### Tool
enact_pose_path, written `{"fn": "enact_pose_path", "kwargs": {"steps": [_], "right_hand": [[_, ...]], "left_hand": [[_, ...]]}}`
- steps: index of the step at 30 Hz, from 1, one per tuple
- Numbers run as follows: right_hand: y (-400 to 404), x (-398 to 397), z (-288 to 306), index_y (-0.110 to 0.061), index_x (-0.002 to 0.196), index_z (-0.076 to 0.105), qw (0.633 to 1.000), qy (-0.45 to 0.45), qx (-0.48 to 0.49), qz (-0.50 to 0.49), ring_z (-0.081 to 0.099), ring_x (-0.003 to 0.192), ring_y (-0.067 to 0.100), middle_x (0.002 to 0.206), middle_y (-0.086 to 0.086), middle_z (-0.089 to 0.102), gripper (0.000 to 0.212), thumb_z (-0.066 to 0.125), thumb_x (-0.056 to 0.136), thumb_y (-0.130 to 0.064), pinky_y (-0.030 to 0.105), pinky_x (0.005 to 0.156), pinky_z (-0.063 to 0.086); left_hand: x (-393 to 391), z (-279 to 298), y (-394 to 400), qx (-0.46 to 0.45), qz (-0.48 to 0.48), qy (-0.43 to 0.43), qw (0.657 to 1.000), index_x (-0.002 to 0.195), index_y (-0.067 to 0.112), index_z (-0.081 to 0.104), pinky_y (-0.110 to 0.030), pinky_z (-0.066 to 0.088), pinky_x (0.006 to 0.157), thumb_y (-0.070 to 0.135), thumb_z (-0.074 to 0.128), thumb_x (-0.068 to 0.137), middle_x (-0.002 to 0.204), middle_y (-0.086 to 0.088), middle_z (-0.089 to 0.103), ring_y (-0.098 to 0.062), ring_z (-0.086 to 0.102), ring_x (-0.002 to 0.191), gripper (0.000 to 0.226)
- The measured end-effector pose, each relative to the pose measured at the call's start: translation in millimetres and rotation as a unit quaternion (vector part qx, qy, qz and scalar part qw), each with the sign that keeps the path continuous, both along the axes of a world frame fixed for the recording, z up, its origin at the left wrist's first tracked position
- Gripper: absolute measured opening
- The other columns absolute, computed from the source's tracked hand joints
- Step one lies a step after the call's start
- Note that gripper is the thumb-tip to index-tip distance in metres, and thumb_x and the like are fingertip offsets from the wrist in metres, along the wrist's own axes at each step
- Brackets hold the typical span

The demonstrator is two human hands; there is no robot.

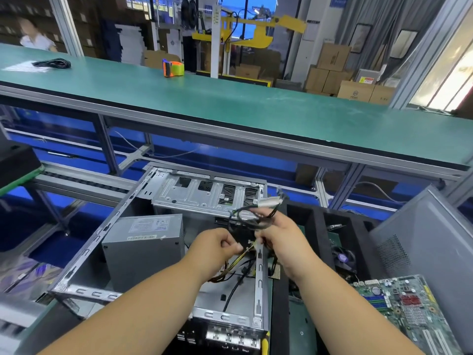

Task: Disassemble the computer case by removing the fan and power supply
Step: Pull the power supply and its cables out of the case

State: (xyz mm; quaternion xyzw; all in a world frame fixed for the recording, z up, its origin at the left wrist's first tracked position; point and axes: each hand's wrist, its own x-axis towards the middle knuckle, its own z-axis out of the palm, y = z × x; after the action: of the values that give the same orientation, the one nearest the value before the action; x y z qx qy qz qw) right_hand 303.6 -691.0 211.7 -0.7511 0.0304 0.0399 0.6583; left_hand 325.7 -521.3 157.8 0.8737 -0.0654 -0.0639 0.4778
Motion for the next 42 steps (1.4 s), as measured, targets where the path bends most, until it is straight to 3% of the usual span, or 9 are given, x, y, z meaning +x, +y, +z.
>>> {"fn": "enact_pose_path", "kwargs": {"steps": [10, 14, 19, 23, 28, 33, 37, 39, 42], "right_hand": [[-61.3, 8.9, 24.6, -0.04, 0.119, 0.062, 0.985, -0.05, 0.014, -0.163, 0.048, 0.052, 0.001, 0.069, -0.005, 0.067, 0.047, 0.056, 0.088, -0.004, 0.023, 0.058, 0.038], [-91.2, 4.3, 8.9, -0.034, 0.118, 0.062, 0.979, -0.037, 0.052, -0.196, 0.054, 0.069, 0.006, 0.075, -0.002, 0.07, 0.039, 0.061, 0.09, -0.008, 0.028, 0.069, 0.036], [-154.1, 3.3, -9.3, -0.037, 0.123, 0.06, 0.96, -0.013, 0.049, -0.274, 0.057, 0.062, 0.003, 0.072, -0.005, 0.073, 0.042, 0.064, 0.09, -0.011, 0.023, 0.053, 0.04], [-213.8, 8.3, -24.5, -0.022, 0.128, 0.057, 0.941, 0.006, 0.074, -0.329, 0.06, 0.08, 0.022, 0.088, 0.006, 0.07, 0.04, 0.061, 0.09, -0.008, 0.024, 0.047, 0.046], [-254.5, 23.7, -56.8, -0.001, 0.12, 0.06, 0.936, 0.076, 0.051, -0.339, 0.061, 0.051, 0.006, 0.082, 0.012, 0.07, 0.031, 0.061, 0.089, -0.005, 0.02, 0.046, 0.044], [-271.4, 47.8, -102.4, 0.002, 0.101, 0.061, 0.932, 0.167, -0.014, -0.323, 0.05, 0.056, 0.022, 0.074, 0.014, 0.066, 0.019, 0.061, 0.083, -0.002, 0.024, 0.044, 0.038], [-274.9, 69.4, -124.0, -0.005, 0.128, 0.056, 0.932, 0.165, -0.069, -0.315, 0.053, 0.053, 0.023, 0.076, 0.008, 0.06, 0.048, 0.06, 0.081, 0.0, 0.024, 0.035, 0.045], [-277.3, 75.5, -130.8, -0.016, 0.145, 0.042, 0.933, 0.175, -0.104, -0.296, 0.059, 0.064, 0.024, 0.1, 0.01, 0.06, 0.066, 0.064, 0.084, -0.007, 0.037, 0.049, 0.058], [-280.6, 80.8, -139.1, -0.016, 0.151, 0.029, 0.936, 0.216, -0.096, -0.26, 0.06, 0.074, 0.033, 0.12, 0.017, 0.053, 0.082, 0.075, 0.084, -0.017, 0.043, 0.068, 0.054]], "left_hand": [[-15.1, 17.3, -2.2, -0.109, -0.035, -0.001, 0.993, 0.098, 0.029, 0.07, -0.012, 0.042, 0.061, 0.014, 0.068, 0.089, 0.077, 0.003, 0.053, -0.004, 0.044, 0.064, 0.018], [-17.1, 29.1, -14.2, -0.142, -0.003, -0.028, 0.989, 0.098, 0.028, 0.07, -0.013, 0.043, 0.061, 0.011, 0.065, 0.091, 0.075, 0.003, 0.054, -0.005, 0.046, 0.064, 0.019], [-18.9, 50.8, -38.6, -0.154, -0.02, -0.059, 0.986, 0.096, 0.031, 0.072, -0.013, 0.042, 0.063, 0.01, 0.064, 0.091, 0.076, 0.009, 0.054, -0.006, 0.047, 0.069, 0.023], [-22.7, 67.5, -64.2, -0.165, -0.04, -0.089, 0.981, 0.093, 0.035, 0.072, -0.011, 0.043, 0.061, 0.009, 0.062, 0.092, 0.078, 0.009, 0.055, -0.004, 0.048, 0.068, 0.028], [-26.8, 69.8, -88.2, -0.114, -0.042, -0.104, 0.987, 0.091, 0.035, 0.073, -0.009, 0.042, 0.067, 0.011, 0.062, 0.091, 0.084, 0.013, 0.059, -0.002, 0.053, 0.072, 0.027], [-28.8, 61.8, -99.3, -0.104, -0.008, -0.083, 0.991, 0.086, 0.036, 0.073, -0.009, 0.043, 0.069, 0.008, 0.063, 0.091, 0.088, 0.009, 0.062, -0.012, 0.055, 0.078, 0.03], [-28.1, 57.8, -100.4, -0.096, 0.023, -0.063, 0.993, 0.087, 0.036, 0.074, -0.008, 0.043, 0.066, 0.01, 0.063, 0.091, 0.086, 0.009, 0.064, -0.012, 0.056, 0.076, 0.029], [-27.9, 57.1, -101.8, -0.097, 0.037, -0.051, 0.993, 0.085, 0.037, 0.074, -0.007, 0.041, 0.061, 0.01, 0.063, 0.091, 0.077, 0.015, 0.063, -0.003, 0.052, 0.066, 0.03], [-25.8, 56.8, -104.5, -0.092, 0.051, -0.037, 0.994, 0.085, 0.037, 0.075, -0.006, 0.04, 0.058, 0.012, 0.062, 0.092, 0.072, 0.016, 0.061, 0.0, 0.05, 0.063, 0.029]]}}
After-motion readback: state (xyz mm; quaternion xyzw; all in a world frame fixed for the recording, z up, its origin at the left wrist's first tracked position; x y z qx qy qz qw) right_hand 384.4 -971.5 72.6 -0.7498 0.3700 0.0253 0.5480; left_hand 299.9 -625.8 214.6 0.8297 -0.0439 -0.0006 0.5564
